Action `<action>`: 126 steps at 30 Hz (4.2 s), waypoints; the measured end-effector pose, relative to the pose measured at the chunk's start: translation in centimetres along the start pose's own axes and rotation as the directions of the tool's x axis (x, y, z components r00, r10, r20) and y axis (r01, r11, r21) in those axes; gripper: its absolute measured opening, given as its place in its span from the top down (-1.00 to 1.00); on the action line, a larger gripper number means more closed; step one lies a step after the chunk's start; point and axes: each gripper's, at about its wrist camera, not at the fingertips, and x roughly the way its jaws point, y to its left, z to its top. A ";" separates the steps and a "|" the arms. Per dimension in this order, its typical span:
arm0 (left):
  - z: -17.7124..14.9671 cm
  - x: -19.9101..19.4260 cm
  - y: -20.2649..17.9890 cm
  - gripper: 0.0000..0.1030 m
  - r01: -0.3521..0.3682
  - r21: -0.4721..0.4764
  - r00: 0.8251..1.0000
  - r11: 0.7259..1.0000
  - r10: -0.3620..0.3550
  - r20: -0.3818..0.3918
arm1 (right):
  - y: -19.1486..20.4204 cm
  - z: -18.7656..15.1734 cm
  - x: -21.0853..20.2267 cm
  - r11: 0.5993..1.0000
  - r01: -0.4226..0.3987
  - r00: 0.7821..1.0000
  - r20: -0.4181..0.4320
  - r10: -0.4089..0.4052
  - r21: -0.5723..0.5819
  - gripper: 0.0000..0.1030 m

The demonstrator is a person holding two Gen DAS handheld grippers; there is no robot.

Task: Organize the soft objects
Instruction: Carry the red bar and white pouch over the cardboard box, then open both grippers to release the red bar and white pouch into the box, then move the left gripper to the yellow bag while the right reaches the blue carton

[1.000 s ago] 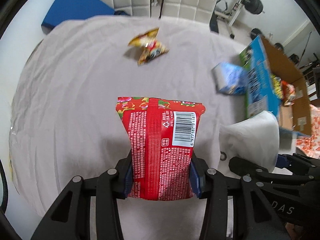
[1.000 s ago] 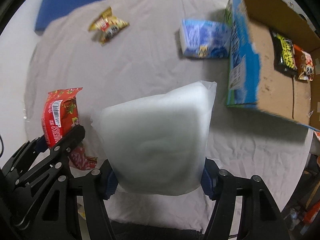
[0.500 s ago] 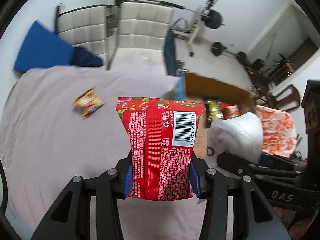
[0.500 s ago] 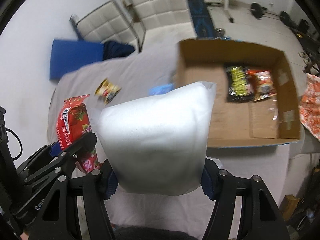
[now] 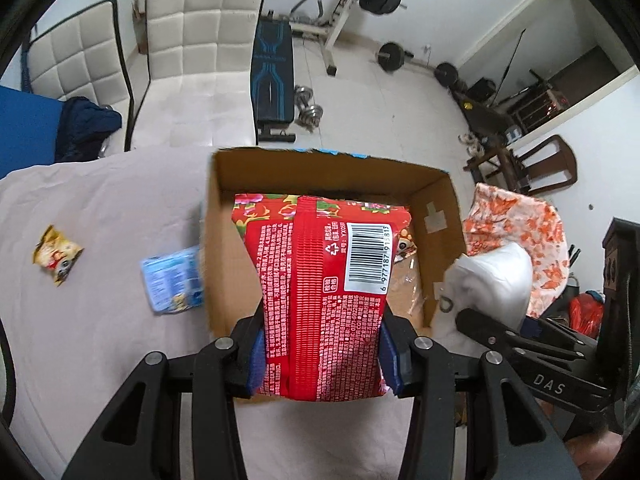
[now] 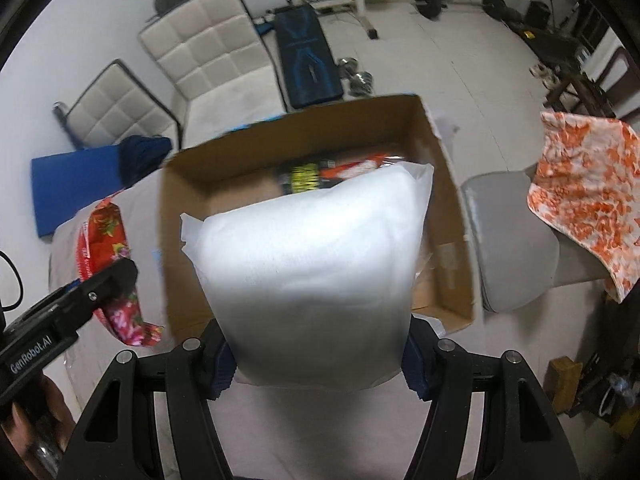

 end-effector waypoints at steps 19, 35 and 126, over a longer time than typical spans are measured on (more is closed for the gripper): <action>5.6 15.2 0.8 0.17 -0.143 -0.003 0.958 0.990 0.137 -0.250 | -5.2 4.6 16.2 0.991 0.108 0.965 -0.229 -0.124 -0.080 -0.40; 6.5 18.6 1.4 0.13 -0.193 -0.014 0.934 0.981 0.180 -0.308 | -3.9 4.3 17.5 0.979 0.148 0.955 -0.236 -0.178 -0.137 -0.84; -5.5 -5.2 32.6 -0.83 -0.342 -0.305 0.938 0.889 0.340 -0.059 | 36.7 -0.1 22.0 0.380 0.183 0.893 -0.009 -0.450 -0.907 -1.00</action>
